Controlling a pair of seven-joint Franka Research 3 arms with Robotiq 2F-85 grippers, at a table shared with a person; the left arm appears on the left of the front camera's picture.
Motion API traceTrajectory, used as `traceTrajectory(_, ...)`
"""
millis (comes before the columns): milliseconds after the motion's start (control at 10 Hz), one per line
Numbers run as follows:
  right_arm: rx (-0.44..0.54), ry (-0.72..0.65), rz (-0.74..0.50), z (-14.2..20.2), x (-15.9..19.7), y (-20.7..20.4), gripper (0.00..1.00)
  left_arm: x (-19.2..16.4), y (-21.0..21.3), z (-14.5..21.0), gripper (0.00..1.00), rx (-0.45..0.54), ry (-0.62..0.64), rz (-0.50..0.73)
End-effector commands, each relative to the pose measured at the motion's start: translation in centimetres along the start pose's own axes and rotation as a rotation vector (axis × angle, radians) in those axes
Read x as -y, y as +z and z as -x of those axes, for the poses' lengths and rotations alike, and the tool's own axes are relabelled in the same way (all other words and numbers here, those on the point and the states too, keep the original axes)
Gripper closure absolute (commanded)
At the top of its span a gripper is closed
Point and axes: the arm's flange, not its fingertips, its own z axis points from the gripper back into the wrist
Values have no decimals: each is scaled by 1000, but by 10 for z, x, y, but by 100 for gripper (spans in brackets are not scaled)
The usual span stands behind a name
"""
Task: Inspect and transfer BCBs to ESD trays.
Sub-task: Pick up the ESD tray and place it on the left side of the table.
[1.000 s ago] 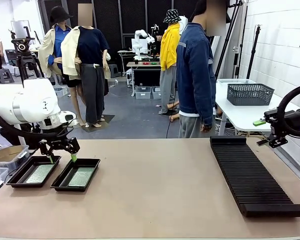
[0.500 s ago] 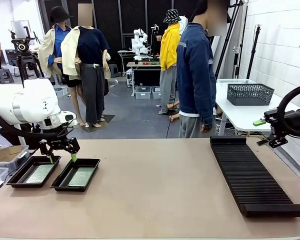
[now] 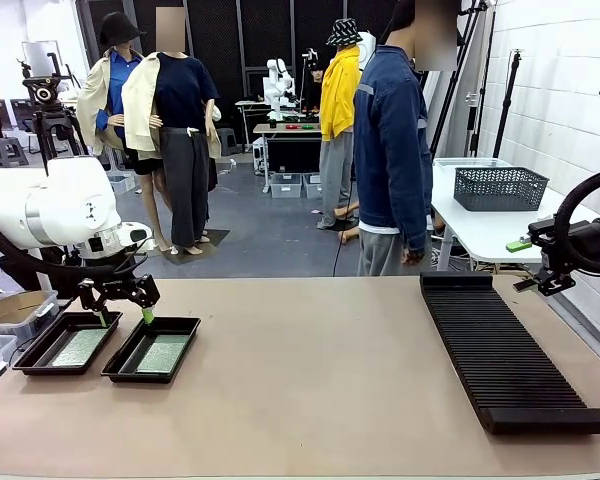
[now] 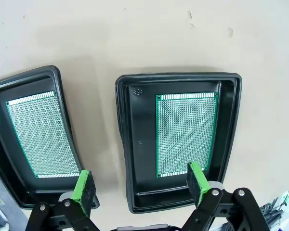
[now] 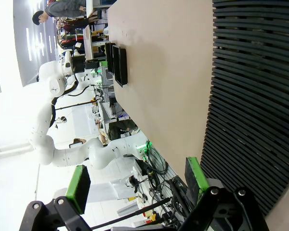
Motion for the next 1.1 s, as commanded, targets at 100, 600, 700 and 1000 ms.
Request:
traceTrajectory(100, 8, 18, 6, 3, -1, -3, 0, -1, 1, 1, 0, 2, -1, -2)
traceTrajectory(600, 8, 18, 6, 3, -1, -3, 0, -1, 14, 8, 0, 14, -15, 77)
traceTrajectory(700, 8, 18, 6, 3, -1, -3, 0, -4, 27, 14, 0, 14, -27, 154)
traceTrajectory(1000, 8, 18, 6, 3, -1, -3, 0, -38, 72, 22, 0, 26, -82, 367)
